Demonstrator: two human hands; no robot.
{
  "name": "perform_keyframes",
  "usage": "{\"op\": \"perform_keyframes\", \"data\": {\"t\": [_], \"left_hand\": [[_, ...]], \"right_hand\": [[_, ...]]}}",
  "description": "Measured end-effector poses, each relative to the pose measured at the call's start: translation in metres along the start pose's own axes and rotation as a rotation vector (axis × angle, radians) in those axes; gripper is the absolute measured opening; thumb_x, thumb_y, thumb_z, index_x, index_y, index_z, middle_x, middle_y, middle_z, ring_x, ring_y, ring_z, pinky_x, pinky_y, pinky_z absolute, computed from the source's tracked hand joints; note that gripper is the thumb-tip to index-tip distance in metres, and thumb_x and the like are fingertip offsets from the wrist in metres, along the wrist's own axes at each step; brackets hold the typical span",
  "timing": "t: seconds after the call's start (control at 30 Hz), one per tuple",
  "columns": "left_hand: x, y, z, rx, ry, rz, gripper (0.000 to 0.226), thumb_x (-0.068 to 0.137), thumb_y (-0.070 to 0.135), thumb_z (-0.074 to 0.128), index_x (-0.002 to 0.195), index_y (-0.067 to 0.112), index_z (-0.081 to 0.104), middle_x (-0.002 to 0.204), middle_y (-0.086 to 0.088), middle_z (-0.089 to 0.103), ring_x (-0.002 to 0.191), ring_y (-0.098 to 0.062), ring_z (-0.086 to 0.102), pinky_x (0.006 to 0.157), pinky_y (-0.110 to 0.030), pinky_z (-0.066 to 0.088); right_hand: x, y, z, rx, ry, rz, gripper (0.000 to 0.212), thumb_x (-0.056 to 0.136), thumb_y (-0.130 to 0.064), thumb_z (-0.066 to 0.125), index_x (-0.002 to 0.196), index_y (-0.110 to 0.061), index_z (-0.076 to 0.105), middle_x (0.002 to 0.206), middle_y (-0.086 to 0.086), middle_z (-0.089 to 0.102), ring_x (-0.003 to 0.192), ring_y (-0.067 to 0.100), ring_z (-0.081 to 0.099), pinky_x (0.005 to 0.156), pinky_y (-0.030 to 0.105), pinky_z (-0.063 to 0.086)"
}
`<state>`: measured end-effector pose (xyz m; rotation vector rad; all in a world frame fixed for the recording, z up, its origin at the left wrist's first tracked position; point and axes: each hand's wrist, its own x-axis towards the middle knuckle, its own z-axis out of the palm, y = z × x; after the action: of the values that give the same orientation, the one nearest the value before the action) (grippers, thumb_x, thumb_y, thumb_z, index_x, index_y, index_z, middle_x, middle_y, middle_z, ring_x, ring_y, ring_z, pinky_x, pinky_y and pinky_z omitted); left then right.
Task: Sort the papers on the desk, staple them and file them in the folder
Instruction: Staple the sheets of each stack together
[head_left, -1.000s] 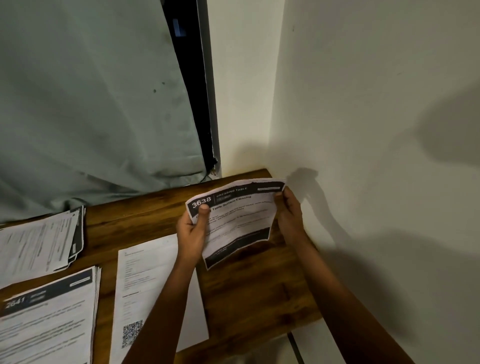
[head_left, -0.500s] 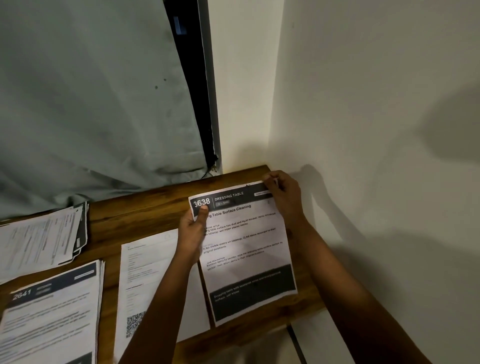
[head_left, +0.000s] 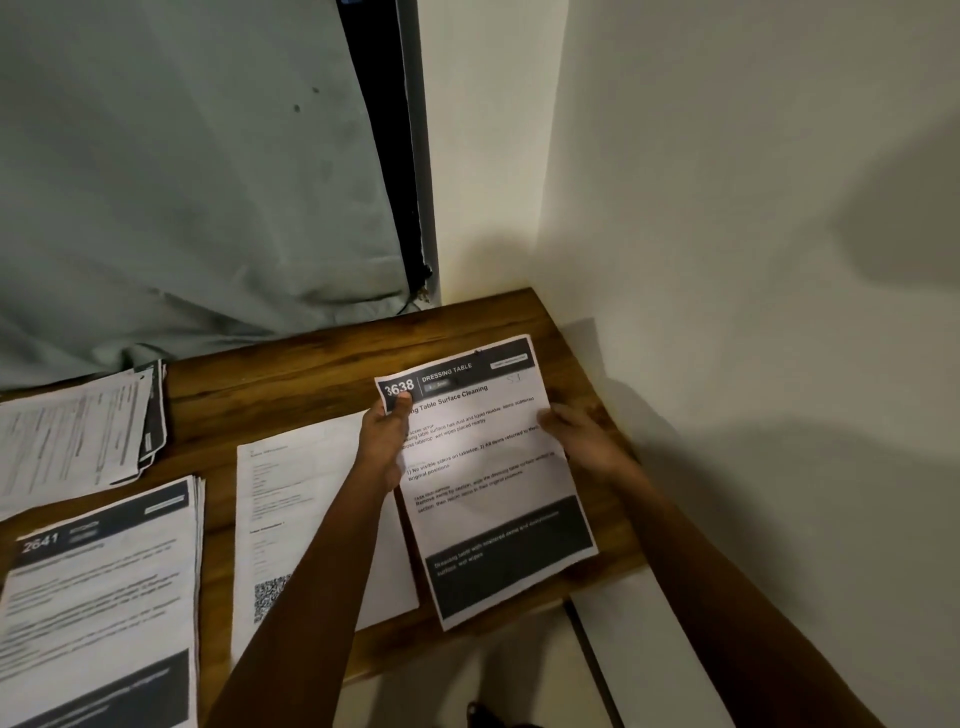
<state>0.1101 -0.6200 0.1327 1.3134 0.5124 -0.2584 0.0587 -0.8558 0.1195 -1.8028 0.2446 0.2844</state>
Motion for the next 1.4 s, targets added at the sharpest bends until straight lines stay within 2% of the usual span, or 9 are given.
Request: {"op": "perform_keyframes", "data": {"t": [0.13,0.23,0.3,0.47,0.63,0.83,1.07,1.27,1.4], "left_hand": [[0.008,-0.010,0.001,0.093,0.009,-0.026,0.031,0.097,0.028,0.053,0.121,0.009,0.052,0.108,-0.014,0.066,0.085,-0.028,0.068,0.073,-0.042,0.056],[0.009,-0.026,0.000,0.298,-0.011,0.007,0.035,0.096,0.038,0.052,0.120,0.013,0.054,0.107,-0.009,0.068,0.085,-0.026,0.069,0.068,-0.037,0.057],[0.002,-0.040,-0.003,0.406,-0.045,0.045,0.029,0.096,0.037,0.052,0.115,0.017,0.052,0.114,-0.003,0.064,0.093,-0.024,0.065,0.076,-0.039,0.055],[-0.027,-0.080,-0.018,0.581,-0.194,0.006,0.030,0.098,0.019,0.050,0.127,0.011,0.052,0.127,-0.011,0.059,0.114,-0.031,0.059,0.090,-0.042,0.050],[-0.048,-0.105,-0.035,0.774,-0.149,-0.049,0.031,0.089,0.013,0.065,0.118,0.008,0.055,0.121,-0.012,0.062,0.108,-0.027,0.061,0.091,-0.038,0.051],[-0.062,-0.121,-0.037,0.739,0.000,0.068,0.025,0.085,0.008,0.069,0.107,0.004,0.056,0.113,-0.013,0.065,0.098,-0.026,0.064,0.086,-0.033,0.053],[-0.064,-0.133,-0.036,0.654,0.042,0.104,0.031,0.084,0.008,0.069,0.111,0.004,0.055,0.115,-0.015,0.065,0.101,-0.028,0.065,0.087,-0.043,0.055],[-0.080,-0.145,-0.036,0.714,-0.021,0.216,0.053,0.085,0.017,0.070,0.132,0.010,0.046,0.133,-0.010,0.055,0.119,-0.029,0.055,0.101,-0.045,0.045],[-0.088,-0.155,-0.045,0.828,-0.131,0.240,0.071,0.088,0.017,0.066,0.148,0.016,0.027,0.155,-0.006,0.024,0.139,-0.026,0.032,0.112,-0.044,0.032]], "right_hand": [[-0.001,0.046,0.008,-0.121,0.097,0.061,0.026,0.099,-0.022,0.045,0.110,-0.003,0.058,0.113,0.015,0.062,0.104,0.030,0.061,0.090,0.039,0.051],[0.005,0.057,0.013,-0.182,0.259,0.113,0.025,0.099,-0.022,0.046,0.105,-0.003,0.059,0.108,0.016,0.062,0.098,0.027,0.060,0.085,0.033,0.048],[0.010,0.062,0.014,-0.224,0.311,0.119,0.025,0.099,-0.022,0.046,0.104,-0.002,0.060,0.108,0.017,0.062,0.100,0.030,0.060,0.086,0.035,0.048],[0.019,0.069,0.015,-0.284,0.366,0.150,0.025,0.099,-0.019,0.045,0.109,-0.001,0.059,0.115,0.016,0.062,0.105,0.029,0.059,0.087,0.031,0.046],[0.024,0.075,0.014,-0.303,0.369,0.195,0.025,0.099,-0.021,0.046,0.108,-0.001,0.059,0.114,0.016,0.062,0.104,0.027,0.060,0.084,0.029,0.045],[0.009,0.065,0.009,-0.117,0.317,0.215,0.026,0.096,-0.028,0.053,0.112,-0.009,0.056,0.112,0.010,0.060,0.100,0.024,0.059,0.085,0.036,0.049],[-0.045,0.091,0.000,-0.214,0.213,0.309,0.022,0.091,-0.007,0.057,0.113,-0.004,0.058,0.113,0.013,0.061,0.107,0.029,0.058,0.086,0.034,0.050],[-0.065,0.110,0.010,-0.106,0.443,0.294,0.024,0.087,-0.002,0.062,0.111,-0.004,0.063,0.111,0.014,0.064,0.097,0.029,0.064,0.083,0.039,0.056],[-0.073,0.123,0.020,-0.069,0.599,0.246,0.020,0.084,-0.003,0.067,0.104,-0.005,0.066,0.104,0.013,0.067,0.087,0.021,0.064,0.069,0.025,0.054]]}}
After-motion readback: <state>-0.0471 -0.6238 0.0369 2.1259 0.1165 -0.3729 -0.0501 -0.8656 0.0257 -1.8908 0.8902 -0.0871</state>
